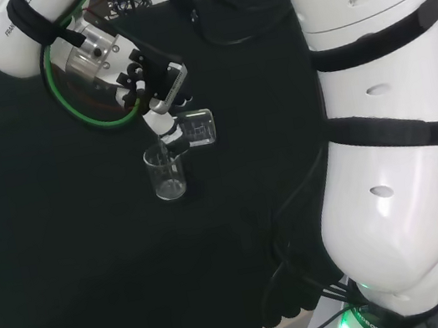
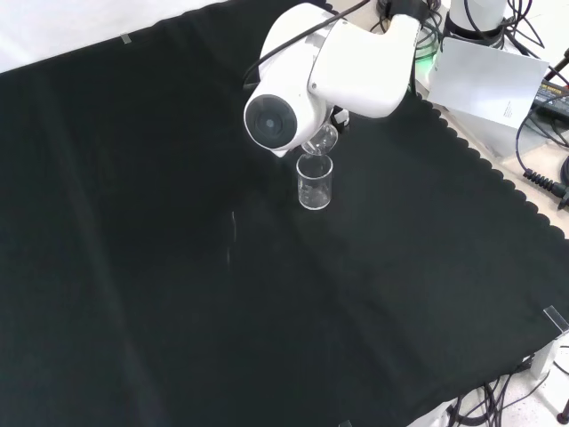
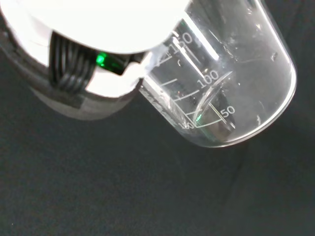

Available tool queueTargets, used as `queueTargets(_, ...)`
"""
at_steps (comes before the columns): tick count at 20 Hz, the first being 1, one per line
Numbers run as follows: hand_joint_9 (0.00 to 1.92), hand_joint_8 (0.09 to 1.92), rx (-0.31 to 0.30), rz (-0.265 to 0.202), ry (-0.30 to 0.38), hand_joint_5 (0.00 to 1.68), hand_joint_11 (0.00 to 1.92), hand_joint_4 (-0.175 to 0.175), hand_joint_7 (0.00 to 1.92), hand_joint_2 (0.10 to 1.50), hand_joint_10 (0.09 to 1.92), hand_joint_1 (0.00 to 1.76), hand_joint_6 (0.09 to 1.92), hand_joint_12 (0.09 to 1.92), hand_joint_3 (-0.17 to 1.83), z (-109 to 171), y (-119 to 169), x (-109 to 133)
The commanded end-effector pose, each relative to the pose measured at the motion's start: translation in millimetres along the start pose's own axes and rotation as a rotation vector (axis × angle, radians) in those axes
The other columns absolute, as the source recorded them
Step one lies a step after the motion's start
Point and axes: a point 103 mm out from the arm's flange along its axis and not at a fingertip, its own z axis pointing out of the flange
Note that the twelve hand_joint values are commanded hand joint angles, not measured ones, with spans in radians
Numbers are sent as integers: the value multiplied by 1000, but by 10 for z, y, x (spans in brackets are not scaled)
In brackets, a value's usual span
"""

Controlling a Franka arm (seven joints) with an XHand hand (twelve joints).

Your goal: Pour the water from the handheld beaker into the one on the table.

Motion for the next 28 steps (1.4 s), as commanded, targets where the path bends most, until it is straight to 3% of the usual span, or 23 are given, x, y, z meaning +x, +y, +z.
queueTargets(1, 1507, 1144, 11, 5, -6, 1081, 1191, -175, 1145, 550, 1005, 1289, 1161, 887, 1032, 17, 7, -11)
queueTargets(28, 1504, 1153, 5, 37, -74, 1077, 1190, -175, 1140, 551, 1010, 1288, 1171, 894, 1036, -107, -78, 79)
